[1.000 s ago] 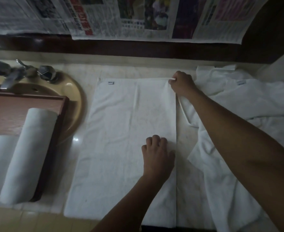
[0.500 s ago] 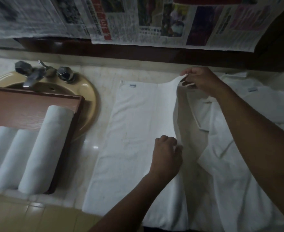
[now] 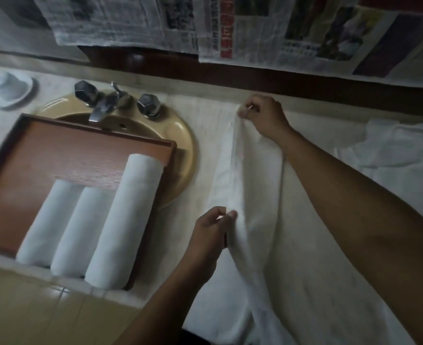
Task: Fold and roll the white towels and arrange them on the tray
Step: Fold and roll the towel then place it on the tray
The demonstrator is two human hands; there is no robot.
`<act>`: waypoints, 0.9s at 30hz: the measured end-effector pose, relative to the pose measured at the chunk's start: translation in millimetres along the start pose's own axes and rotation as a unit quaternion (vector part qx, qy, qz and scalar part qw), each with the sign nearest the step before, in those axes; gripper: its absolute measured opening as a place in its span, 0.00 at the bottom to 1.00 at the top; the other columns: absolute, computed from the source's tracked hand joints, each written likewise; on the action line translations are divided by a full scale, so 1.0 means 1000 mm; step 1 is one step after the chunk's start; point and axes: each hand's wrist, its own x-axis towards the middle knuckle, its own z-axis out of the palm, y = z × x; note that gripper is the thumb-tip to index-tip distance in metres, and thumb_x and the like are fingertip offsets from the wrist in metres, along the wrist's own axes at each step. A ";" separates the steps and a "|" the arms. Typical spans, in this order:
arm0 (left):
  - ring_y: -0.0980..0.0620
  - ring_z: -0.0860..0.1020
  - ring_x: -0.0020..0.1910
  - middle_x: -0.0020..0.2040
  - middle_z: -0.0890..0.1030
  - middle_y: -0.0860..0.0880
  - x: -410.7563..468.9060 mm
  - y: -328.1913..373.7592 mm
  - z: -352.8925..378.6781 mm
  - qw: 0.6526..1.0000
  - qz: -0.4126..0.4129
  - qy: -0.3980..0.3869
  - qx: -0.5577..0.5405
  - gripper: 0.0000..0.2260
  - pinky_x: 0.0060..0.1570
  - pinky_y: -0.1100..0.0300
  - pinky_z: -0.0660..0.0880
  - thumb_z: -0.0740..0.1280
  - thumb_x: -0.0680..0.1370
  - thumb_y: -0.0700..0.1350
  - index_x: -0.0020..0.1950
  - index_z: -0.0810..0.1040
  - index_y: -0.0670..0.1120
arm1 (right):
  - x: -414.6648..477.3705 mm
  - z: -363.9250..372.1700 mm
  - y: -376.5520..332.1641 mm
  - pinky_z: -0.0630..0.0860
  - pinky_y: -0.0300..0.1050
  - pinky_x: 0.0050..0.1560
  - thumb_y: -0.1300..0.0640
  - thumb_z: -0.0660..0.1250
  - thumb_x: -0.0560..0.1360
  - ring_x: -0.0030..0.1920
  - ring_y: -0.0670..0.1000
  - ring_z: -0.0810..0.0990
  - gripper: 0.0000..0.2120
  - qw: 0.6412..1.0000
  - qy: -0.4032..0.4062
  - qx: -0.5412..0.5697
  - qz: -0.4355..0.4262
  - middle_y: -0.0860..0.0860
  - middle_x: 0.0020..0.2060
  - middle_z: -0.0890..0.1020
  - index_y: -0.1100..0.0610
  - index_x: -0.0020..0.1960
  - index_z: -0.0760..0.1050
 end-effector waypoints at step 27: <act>0.60 0.78 0.36 0.34 0.81 0.52 0.040 -0.017 -0.053 0.934 0.058 0.168 0.310 0.06 0.29 0.68 0.70 0.72 0.75 0.48 0.40 0.78 0.50 | -0.008 0.057 0.038 0.66 0.56 0.57 0.39 0.63 0.81 0.56 0.59 0.76 0.16 0.969 0.084 -0.233 -0.027 0.52 0.52 0.81 0.53 0.54 0.75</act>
